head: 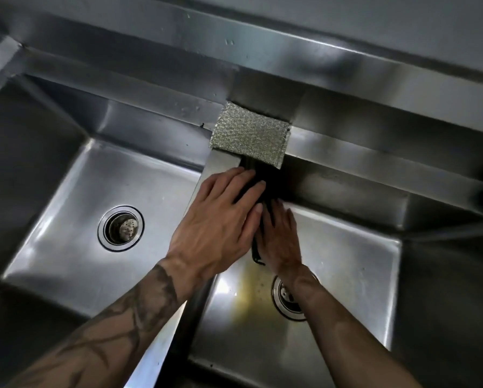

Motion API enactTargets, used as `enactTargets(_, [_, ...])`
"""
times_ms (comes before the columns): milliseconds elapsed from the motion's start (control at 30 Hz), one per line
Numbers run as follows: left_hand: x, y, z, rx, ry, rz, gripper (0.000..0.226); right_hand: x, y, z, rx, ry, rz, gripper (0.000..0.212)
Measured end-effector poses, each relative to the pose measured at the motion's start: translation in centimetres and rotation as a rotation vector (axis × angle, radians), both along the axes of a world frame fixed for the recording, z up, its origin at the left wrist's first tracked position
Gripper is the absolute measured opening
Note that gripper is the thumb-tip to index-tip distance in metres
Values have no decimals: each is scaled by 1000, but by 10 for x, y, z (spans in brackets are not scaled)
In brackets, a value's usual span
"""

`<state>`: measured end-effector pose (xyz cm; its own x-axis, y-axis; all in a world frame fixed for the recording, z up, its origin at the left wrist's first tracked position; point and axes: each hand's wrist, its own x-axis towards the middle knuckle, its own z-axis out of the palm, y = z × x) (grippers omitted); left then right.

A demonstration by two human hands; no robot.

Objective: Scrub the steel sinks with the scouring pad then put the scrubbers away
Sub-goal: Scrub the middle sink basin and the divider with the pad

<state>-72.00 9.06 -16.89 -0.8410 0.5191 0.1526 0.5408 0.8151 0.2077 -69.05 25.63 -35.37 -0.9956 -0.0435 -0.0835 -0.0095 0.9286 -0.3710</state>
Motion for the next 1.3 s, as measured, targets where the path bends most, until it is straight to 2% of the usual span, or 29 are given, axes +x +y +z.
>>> enactTargets(167, [-1,1,0,2,-13,4,46,11,-18,4,-77,37,36,73])
enactTargets(267, [-1,0,1,-12,-20,-2,44,44,-19,7,-110,46,123,61])
enactTargets(400, [0,0,3,-36,-21,-3,43,79,-14,7,-11,-19,172,54])
enactTargets(633, [-1,0,3,-13,-10,7,42,-1,20,2,208,25,164,59])
enactTargets(800, [0,0,3,-3,-1,8,42,-2,29,0,158,63,328,62])
enactTargets(933, [0,0,3,13,-9,10,41,-2,26,-8,46,-13,210,71])
enactTargets(1000, [-1,-1,3,11,-18,11,41,13,15,-7,17,-12,147,67])
enactTargets(1167, [-1,0,4,0,-34,10,40,44,11,-6,122,82,204,53])
enactTargets(1300, [-1,-1,5,6,-36,10,41,25,32,-8,159,67,51,54])
